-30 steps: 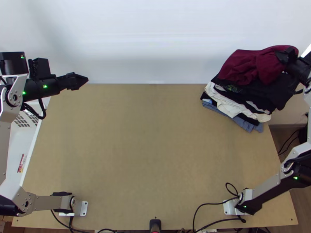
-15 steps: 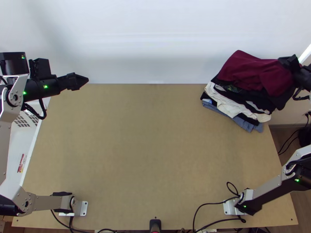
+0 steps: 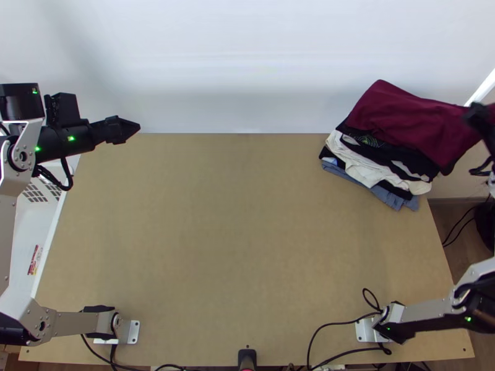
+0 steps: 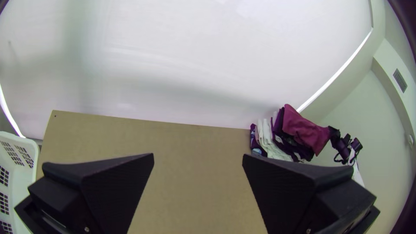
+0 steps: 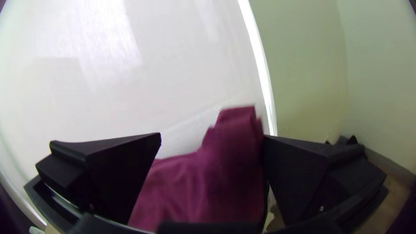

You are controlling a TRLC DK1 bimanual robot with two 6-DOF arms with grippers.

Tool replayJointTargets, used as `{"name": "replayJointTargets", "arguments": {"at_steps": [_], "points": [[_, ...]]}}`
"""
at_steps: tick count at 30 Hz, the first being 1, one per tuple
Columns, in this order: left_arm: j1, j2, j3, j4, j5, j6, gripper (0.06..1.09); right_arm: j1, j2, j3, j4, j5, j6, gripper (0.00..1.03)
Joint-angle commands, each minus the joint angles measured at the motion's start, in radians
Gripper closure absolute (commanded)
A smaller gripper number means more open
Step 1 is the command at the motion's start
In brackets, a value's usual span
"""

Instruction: Fold the t-shirt

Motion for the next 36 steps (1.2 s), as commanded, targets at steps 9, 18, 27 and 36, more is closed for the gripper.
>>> {"name": "replayJointTargets", "arguments": {"at_steps": [9,18,27,36], "points": [[0.007,-0.026,-0.006,0.005,0.0,0.007,0.09,0.059,-0.035,-0.099,0.468,0.029,-0.127,0.04],[0.028,-0.031,0.004,-0.001,-0.001,0.013,0.09,0.202,0.146,-0.077,0.592,0.121,-0.293,0.04],[0.041,-0.023,0.024,-0.006,0.0,0.014,0.09,0.251,0.355,-0.077,0.729,0.229,-0.316,0.04],[0.036,-0.017,0.011,-0.006,0.0,0.01,0.09,0.266,0.473,-0.079,0.731,0.23,-0.345,0.04]]}}
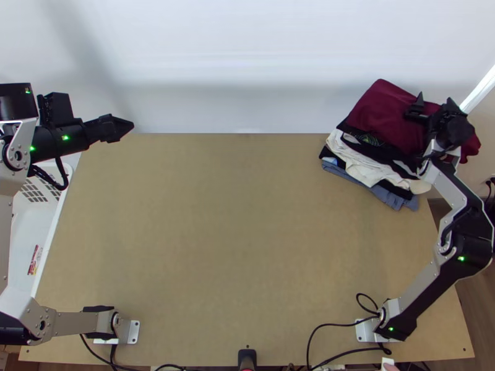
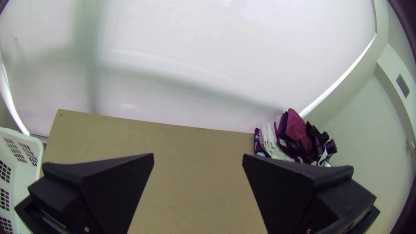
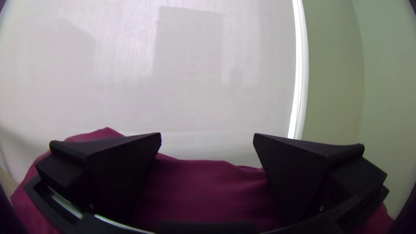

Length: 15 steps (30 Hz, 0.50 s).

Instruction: Fold the t-shirt

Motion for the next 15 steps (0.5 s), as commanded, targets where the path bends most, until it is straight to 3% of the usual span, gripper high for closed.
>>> {"name": "replayJointTargets", "arguments": {"at_steps": [1,10,15], "points": [[0.001,-0.018,0.009,-0.005,0.0,0.01,0.09,0.024,0.035,0.012,-0.01,0.003,-0.011,0.04],[0.002,-0.029,0.009,-0.005,0.0,0.007,0.09,0.104,-0.121,0.154,-0.016,0.012,-0.003,0.04],[0.008,-0.034,0.006,-0.004,-0.002,0.005,0.09,0.176,-0.083,0.196,-0.02,0.012,-0.04,0.04]]}}
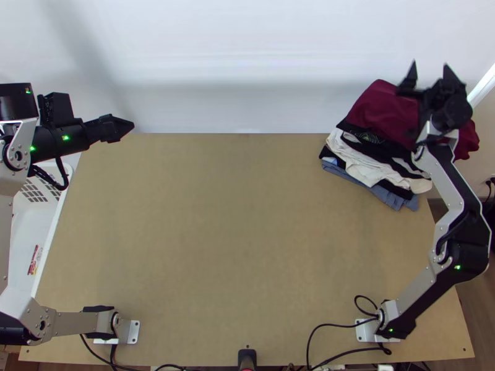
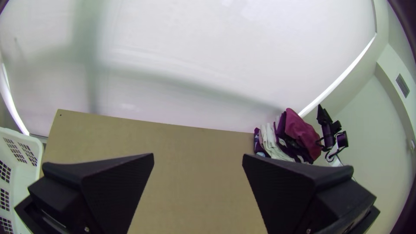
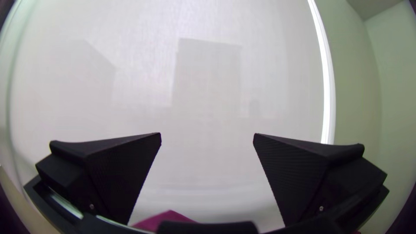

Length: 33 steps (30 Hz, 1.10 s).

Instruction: Fold the t-shirt

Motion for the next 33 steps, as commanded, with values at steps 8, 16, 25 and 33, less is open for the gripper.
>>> {"name": "replayJointTargets", "arguments": {"at_steps": [8,16,25,33], "points": [[0.053,-0.061,0.004,-0.008,-0.001,0.024,0.09,0.036,0.194,0.097,-0.001,0.019,-0.059,0.04],[0.097,-0.104,-0.017,0.046,-0.033,0.042,0.09,0.042,0.128,0.089,-0.021,0.022,-0.061,0.04],[0.099,-0.255,-0.077,0.354,-0.328,0.03,0.09,0.054,-0.386,-0.023,-0.047,0.003,0.025,0.04],[0.178,-0.581,-0.547,0.873,-0.48,0.059,0.09,0.025,-0.881,-0.445,-0.041,-0.124,0.011,0.04]]}}
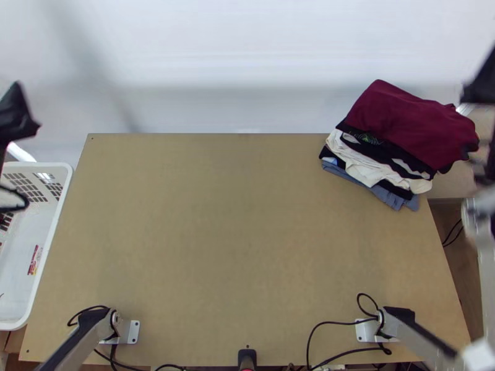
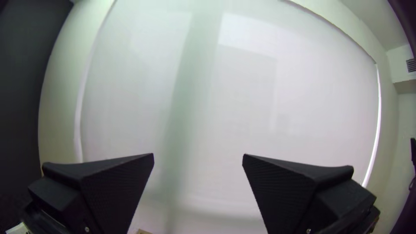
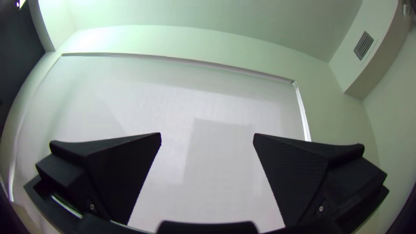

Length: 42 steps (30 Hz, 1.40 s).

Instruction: Fold the t-shirt

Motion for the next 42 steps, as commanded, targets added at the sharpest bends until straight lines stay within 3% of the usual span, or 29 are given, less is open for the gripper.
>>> {"name": "replayJointTargets", "arguments": {"at_steps": [1,9,17,20,28,30,38,42], "points": [[0.063,-0.135,-0.205,0.162,-0.019,0.029,0.09,-0.017,-0.151,-0.236,-0.016,-0.041,0.002,0.04],[0.213,-0.548,-0.721,0.486,-0.033,0.129,0.09,-0.006,-0.622,-0.769,-0.014,-0.052,-0.034,0.04],[0.25,-0.948,-1.136,0.48,-0.033,0.208,0.09,0.087,-0.881,-1.046,-0.008,-0.052,-0.066,0.04],[0.256,-0.956,-1.207,0.464,-0.064,0.179,0.09,0.104,-0.919,-1.117,-0.006,-0.052,-0.112,0.04],[0.233,-0.956,-1.463,0.604,-0.062,0.152,0.09,0.198,-0.999,-1.296,0.007,-0.041,-0.215,0.04],[0.237,-0.956,-1.491,0.59,-0.064,0.144,0.09,0.206,-1.087,-1.304,-0.197,-0.041,-0.216,0.04],[0.245,-0.953,-1.491,0.336,-0.062,0.055,0.09,0.222,-1.081,-1.304,-0.562,-0.041,-0.215,0.04],[0.254,-0.953,-1.488,0.279,-0.062,0.113,0.09,0.213,-1.082,-1.303,-0.617,-0.023,-0.204,0.04]]}}
